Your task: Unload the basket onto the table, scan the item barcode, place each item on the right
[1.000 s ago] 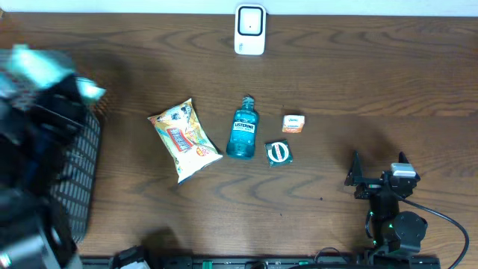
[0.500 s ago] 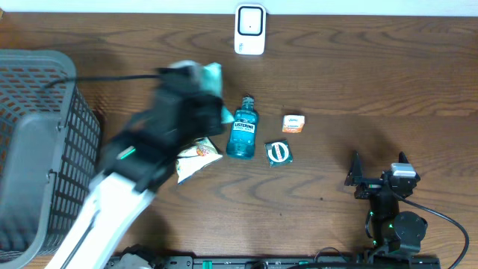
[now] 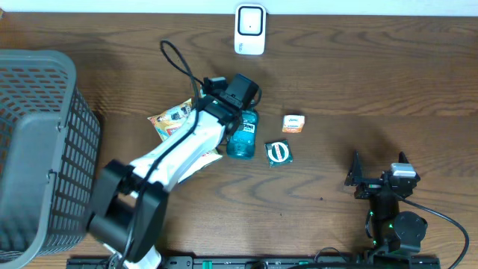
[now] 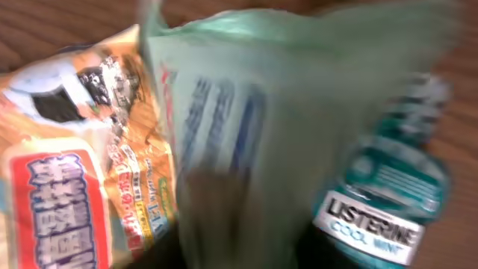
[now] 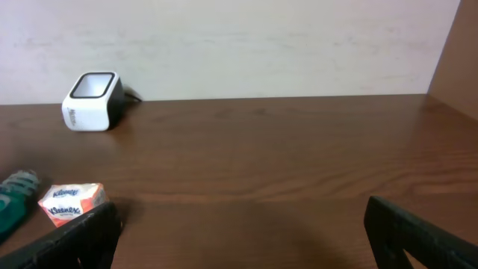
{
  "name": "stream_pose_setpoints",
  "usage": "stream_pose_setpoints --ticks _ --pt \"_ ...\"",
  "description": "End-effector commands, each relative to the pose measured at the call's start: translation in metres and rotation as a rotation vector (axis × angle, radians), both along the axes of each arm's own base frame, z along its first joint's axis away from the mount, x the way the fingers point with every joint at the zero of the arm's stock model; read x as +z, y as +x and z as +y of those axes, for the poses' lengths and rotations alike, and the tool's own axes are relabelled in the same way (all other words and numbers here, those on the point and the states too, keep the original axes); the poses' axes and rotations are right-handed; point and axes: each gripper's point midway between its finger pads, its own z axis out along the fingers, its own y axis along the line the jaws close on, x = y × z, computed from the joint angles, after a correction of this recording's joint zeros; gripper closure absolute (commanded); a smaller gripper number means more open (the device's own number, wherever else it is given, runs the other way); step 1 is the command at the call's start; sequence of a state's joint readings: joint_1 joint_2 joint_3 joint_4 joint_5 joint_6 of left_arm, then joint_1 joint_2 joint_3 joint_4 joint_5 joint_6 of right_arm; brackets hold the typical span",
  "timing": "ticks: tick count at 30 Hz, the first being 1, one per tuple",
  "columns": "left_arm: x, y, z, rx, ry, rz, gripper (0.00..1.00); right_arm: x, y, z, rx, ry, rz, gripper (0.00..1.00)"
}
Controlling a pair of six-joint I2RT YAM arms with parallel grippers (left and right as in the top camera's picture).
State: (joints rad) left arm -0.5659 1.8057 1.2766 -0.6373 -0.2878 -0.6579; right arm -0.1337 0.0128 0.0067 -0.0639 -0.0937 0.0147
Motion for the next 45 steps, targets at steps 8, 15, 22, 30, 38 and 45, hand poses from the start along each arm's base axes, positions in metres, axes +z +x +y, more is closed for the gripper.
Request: stream_pose_setpoints --ticks 8,15,22,30,38,45 --pt "0.031 0.02 0.023 0.079 0.017 -0.098 0.01 -0.001 0.0 0.0 -0.001 0.007 0.0 0.01" --pt "0.15 0.036 0.028 0.004 -0.063 -0.356 0.02 -0.001 0.0 0.0 -0.001 0.007 0.0 0.01" --pt "0.324 0.022 0.036 -0.136 -0.119 -0.814 0.02 -0.001 0.0 0.0 -0.001 0.007 0.0 0.01" --pt "0.455 -0.035 0.066 -0.19 -0.09 -1.217 0.02 -0.001 0.0 0.0 -0.001 0.007 0.0 0.01" --pt "0.465 -0.073 0.087 -0.298 0.112 -1.218 0.02 -0.001 0.0 0.0 -0.001 0.007 0.0 0.01" --pt "0.431 -0.076 0.095 -0.312 0.171 -1.07 0.02 -0.001 0.0 0.0 -0.001 0.007 0.0 0.01"
